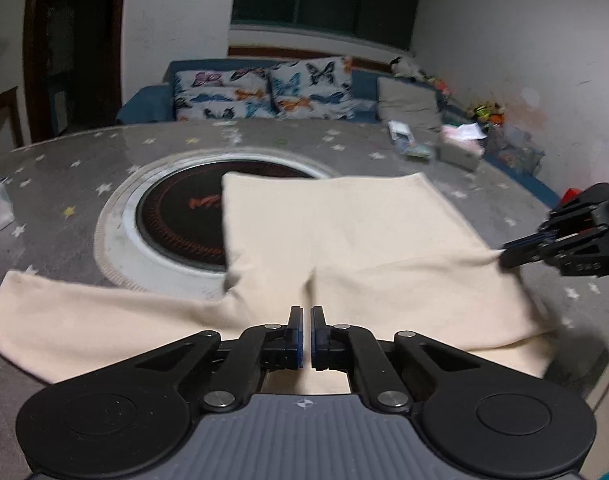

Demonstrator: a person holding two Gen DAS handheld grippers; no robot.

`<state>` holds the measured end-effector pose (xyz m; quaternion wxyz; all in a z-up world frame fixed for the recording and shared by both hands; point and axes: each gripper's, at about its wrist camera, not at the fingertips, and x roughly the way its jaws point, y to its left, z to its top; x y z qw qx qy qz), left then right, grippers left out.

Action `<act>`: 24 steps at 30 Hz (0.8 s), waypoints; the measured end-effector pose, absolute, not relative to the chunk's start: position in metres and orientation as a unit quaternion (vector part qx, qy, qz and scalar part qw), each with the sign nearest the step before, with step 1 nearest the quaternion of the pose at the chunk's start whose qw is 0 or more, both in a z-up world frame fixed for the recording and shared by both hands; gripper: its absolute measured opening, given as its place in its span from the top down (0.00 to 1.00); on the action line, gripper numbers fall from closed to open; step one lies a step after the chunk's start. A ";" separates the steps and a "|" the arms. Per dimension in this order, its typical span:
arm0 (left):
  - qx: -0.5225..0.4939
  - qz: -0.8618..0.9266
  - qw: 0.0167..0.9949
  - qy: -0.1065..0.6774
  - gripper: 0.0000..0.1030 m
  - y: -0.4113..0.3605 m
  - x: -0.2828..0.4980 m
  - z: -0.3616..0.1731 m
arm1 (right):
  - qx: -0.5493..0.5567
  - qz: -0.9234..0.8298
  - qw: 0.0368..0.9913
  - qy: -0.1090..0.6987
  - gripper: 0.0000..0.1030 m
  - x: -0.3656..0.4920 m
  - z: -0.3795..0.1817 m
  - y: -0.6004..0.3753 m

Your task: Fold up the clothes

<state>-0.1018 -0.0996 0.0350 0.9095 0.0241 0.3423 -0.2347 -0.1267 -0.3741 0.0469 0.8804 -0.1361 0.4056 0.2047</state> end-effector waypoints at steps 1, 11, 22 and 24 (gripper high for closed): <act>0.021 -0.232 0.907 0.350 0.97 -0.099 -0.100 0.032 | -0.135 0.200 0.881 0.407 0.97 -0.127 0.047 -0.376; 0.014 -0.263 0.907 0.328 0.78 -0.108 -0.105 0.047 | -0.114 0.219 0.891 0.380 0.90 -0.148 0.059 -0.366; 0.039 -0.253 0.897 0.361 0.86 -0.124 -0.101 0.023 | -0.112 0.220 0.876 0.414 0.84 -0.191 0.041 -0.358; 0.037 -0.251 0.899 0.357 0.96 -0.123 -0.104 0.027 | -0.108 0.217 0.876 0.418 0.84 -0.194 0.037 -0.361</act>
